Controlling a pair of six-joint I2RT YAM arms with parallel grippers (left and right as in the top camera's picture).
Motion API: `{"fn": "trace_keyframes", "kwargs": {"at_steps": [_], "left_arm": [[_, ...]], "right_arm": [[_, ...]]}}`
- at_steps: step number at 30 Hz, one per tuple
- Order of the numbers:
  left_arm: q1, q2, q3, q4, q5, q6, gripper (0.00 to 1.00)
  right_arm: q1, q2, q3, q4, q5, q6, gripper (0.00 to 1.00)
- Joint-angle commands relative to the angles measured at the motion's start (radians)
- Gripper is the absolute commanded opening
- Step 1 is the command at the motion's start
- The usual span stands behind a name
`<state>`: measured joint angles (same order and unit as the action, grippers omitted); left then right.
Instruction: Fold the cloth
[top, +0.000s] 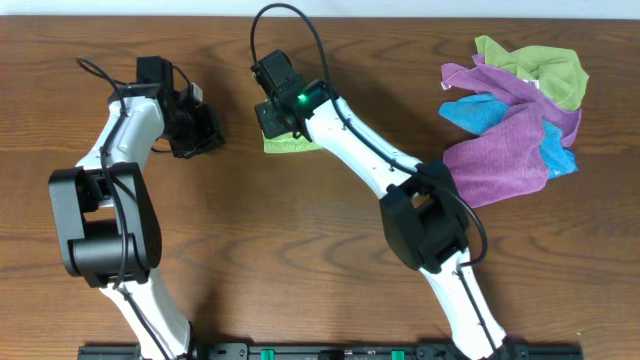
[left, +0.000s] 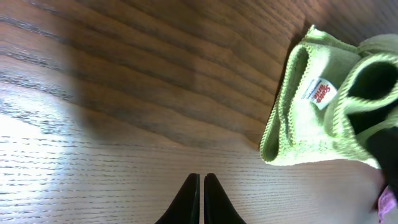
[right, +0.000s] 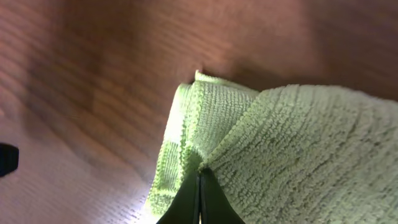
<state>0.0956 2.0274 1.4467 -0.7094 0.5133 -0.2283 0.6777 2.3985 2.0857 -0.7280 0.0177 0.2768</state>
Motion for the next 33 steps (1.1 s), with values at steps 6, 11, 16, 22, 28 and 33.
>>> {"fn": "trace_keyframes", "kwargs": {"at_steps": [6,11,16,22,28,33], "left_arm": [[0.005,0.014,-0.002,0.001,-0.003,0.018,0.06],[0.005,0.014,-0.002,0.001,-0.003,0.018,0.06],[0.005,0.014,-0.002,0.010,0.001,0.018,0.12],[0.005,0.014,-0.002,0.061,0.039,0.003,0.27],[-0.021,0.021,-0.003,0.156,0.108,-0.043,0.42],[-0.064,0.078,-0.003,0.219,0.189,-0.103,0.51]], "right_arm": [[0.043,0.036,-0.005,-0.026,-0.047,-0.012,0.01],[0.055,0.044,-0.005,-0.040,-0.043,-0.012,0.01],[0.038,0.035,0.006,-0.053,0.002,-0.036,0.71],[-0.042,-0.066,0.101,-0.127,0.014,-0.039,0.02],[-0.189,-0.131,0.102,-0.197,-0.012,-0.007,0.01],[-0.289,-0.113,0.000,-0.164,-0.167,0.027,0.01]]}}
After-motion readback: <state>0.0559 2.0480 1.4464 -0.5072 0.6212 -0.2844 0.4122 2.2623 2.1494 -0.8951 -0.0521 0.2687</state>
